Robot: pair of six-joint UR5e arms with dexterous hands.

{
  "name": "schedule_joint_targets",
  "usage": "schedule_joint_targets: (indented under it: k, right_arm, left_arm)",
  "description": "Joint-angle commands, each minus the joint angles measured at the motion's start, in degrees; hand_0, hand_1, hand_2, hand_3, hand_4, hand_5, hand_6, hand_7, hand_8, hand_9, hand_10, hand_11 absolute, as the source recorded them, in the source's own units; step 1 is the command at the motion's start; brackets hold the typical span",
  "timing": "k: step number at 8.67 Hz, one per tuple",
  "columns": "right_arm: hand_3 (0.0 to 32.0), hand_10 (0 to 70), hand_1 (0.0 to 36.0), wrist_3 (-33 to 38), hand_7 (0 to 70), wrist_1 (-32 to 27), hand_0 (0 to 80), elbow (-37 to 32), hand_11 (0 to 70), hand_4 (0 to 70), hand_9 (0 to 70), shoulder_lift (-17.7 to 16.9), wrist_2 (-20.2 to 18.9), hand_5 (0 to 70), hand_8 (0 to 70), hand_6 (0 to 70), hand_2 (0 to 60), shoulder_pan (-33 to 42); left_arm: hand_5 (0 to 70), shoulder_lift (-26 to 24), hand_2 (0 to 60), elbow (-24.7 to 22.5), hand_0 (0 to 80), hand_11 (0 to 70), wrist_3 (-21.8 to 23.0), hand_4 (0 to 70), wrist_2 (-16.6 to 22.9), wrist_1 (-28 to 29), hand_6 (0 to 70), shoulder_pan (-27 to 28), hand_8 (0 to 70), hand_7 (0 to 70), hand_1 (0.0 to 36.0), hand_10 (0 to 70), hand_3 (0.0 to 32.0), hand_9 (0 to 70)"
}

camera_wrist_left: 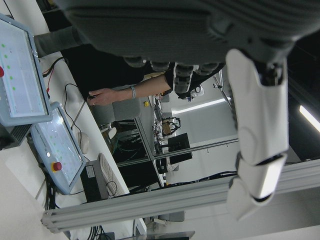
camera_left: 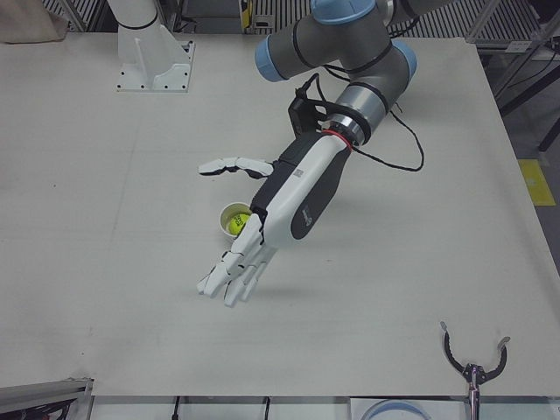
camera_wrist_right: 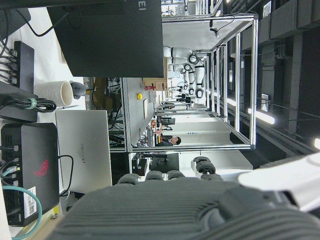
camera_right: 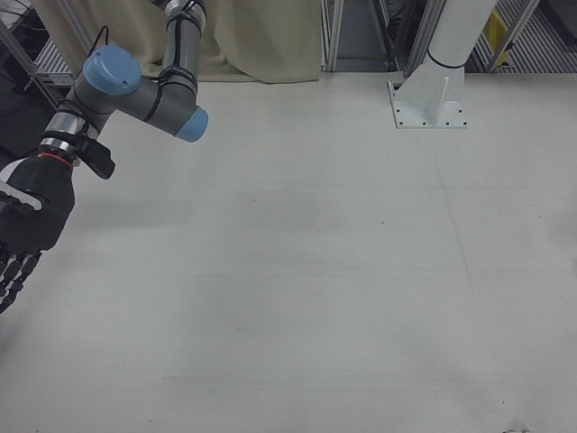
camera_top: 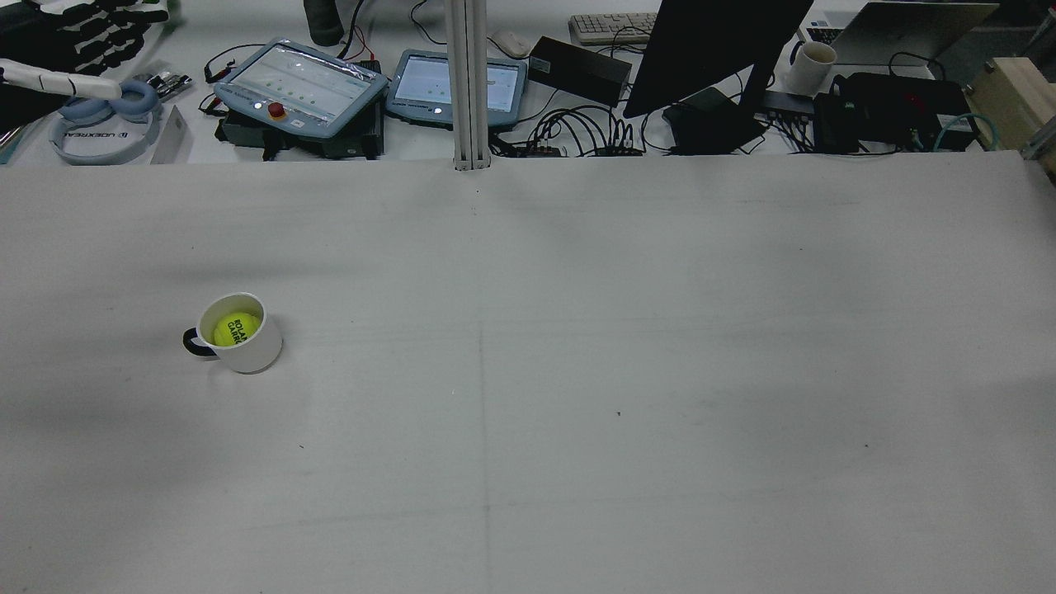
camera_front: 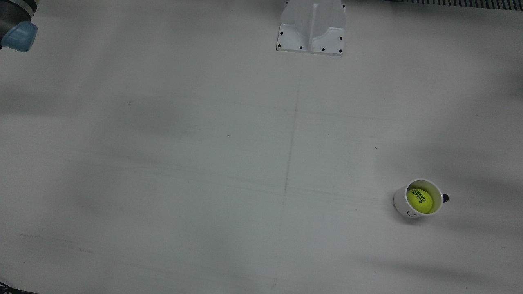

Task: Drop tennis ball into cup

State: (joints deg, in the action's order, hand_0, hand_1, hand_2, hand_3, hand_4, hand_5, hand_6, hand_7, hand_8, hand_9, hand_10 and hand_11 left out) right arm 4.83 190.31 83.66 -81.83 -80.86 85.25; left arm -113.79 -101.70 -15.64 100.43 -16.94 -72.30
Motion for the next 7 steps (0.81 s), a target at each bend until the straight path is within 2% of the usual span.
schedule_joint_targets:
  k: [1, 2, 3, 4, 7]
  right_arm:
    - [0.0, 0.0, 0.0, 0.0, 0.0, 0.0, 0.0, 0.0, 0.0, 0.0, 0.0, 0.0, 0.0, 0.0, 0.0, 0.0, 0.0, 0.0]
    - [0.0, 0.0, 0.0, 0.0, 0.0, 0.0, 0.0, 0.0, 0.0, 0.0, 0.0, 0.0, 0.0, 0.0, 0.0, 0.0, 0.0, 0.0]
    - [0.0, 0.0, 0.0, 0.0, 0.0, 0.1, 0.0, 0.1, 0.0, 0.0, 0.0, 0.0, 0.0, 0.0, 0.0, 0.0, 0.0, 0.0]
    - [0.0, 0.0, 0.0, 0.0, 0.0, 0.0, 0.0, 0.1, 0.0, 0.0, 0.0, 0.0, 0.0, 0.0, 0.0, 0.0, 0.0, 0.0]
    - [0.0, 0.0, 0.0, 0.0, 0.0, 0.0, 0.0, 0.1, 0.0, 0.0, 0.0, 0.0, 0.0, 0.0, 0.0, 0.0, 0.0, 0.0]
  left_arm:
    - [3.8, -4.2, 18.4, 19.8, 54.6, 0.0, 1.8, 0.0, 0.0, 5.8, 0.6, -5.2, 0.0, 15.6, 29.4, 0.0, 0.0, 1.7]
    - [5.0, -3.4, 19.6, 20.2, 54.3, 0.0, 2.1, 0.0, 0.0, 5.9, 1.9, -7.2, 0.0, 13.4, 28.9, 0.0, 0.0, 1.2]
    - [3.9, -3.2, 19.6, 19.7, 54.7, 0.0, 2.2, 0.0, 0.0, 5.8, 0.6, -8.4, 0.0, 14.2, 29.8, 0.0, 0.0, 1.4]
    - [3.4, -3.2, 19.0, 19.3, 54.0, 0.0, 2.3, 0.0, 0.0, 5.7, 0.3, -9.9, 0.0, 14.3, 29.1, 0.0, 0.0, 1.4]
    - [4.0, -3.4, 20.0, 17.0, 54.0, 0.0, 2.3, 0.0, 0.1, 5.3, 1.0, -10.8, 0.0, 15.8, 29.0, 0.0, 0.0, 1.7]
